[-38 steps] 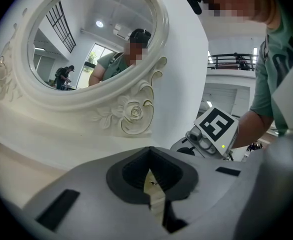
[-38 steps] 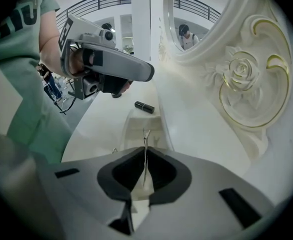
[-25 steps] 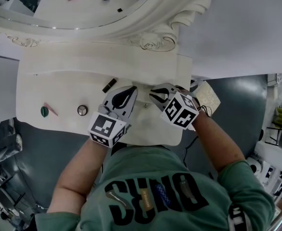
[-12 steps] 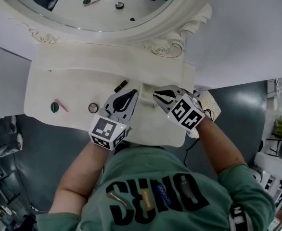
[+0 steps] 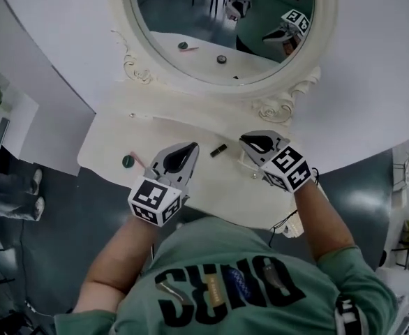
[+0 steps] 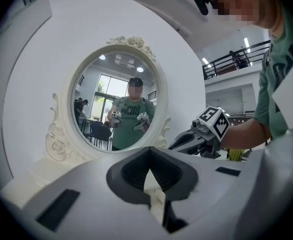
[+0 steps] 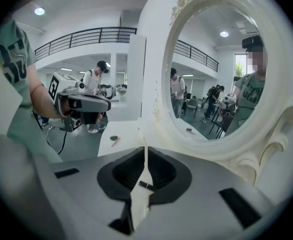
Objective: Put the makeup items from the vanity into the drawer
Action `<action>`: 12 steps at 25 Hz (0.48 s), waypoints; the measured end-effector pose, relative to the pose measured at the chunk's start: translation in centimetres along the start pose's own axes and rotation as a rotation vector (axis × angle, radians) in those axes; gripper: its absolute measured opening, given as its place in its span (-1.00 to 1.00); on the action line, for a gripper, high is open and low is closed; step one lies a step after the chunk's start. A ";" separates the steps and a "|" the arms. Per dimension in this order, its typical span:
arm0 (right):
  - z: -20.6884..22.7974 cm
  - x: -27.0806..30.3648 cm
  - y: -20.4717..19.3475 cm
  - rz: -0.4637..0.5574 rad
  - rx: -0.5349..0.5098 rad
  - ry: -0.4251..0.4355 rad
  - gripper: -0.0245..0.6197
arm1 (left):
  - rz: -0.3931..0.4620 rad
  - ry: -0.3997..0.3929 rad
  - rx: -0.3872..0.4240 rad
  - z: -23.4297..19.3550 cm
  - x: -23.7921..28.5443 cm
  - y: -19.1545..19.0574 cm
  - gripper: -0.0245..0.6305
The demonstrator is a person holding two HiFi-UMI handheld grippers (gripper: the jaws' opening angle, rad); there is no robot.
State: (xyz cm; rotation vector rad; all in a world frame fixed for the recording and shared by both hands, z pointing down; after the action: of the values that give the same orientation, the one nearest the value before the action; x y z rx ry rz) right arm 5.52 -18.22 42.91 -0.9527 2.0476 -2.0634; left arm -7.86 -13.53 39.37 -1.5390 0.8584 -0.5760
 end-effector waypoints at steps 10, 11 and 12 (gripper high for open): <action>-3.9 1.1 12.2 0.323 0.036 0.017 -0.88 | 0.102 0.090 0.075 -3.0 -7.4 9.1 -0.90; -4.2 0.7 12.6 0.345 0.047 0.028 -0.88 | 0.105 0.098 0.081 -2.8 -7.7 9.3 -0.90; -4.5 0.3 12.8 0.366 0.060 0.039 -0.88 | 0.105 0.106 0.089 -2.5 -8.0 9.5 -0.90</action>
State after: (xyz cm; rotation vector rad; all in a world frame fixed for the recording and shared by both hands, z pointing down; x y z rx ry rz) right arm -1.47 -15.77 31.51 -0.4862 1.9848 -1.9453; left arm -16.42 -8.78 31.32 -1.3840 0.9759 -0.6151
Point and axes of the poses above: the fingertips, and each gripper's own axes: x forward along the fingers, z to its right, y out of its top, the point moved 2 cm from there along -x, backward along the fingers, and after that the axes turned 14 degrees about z, right-handed, at the moved point
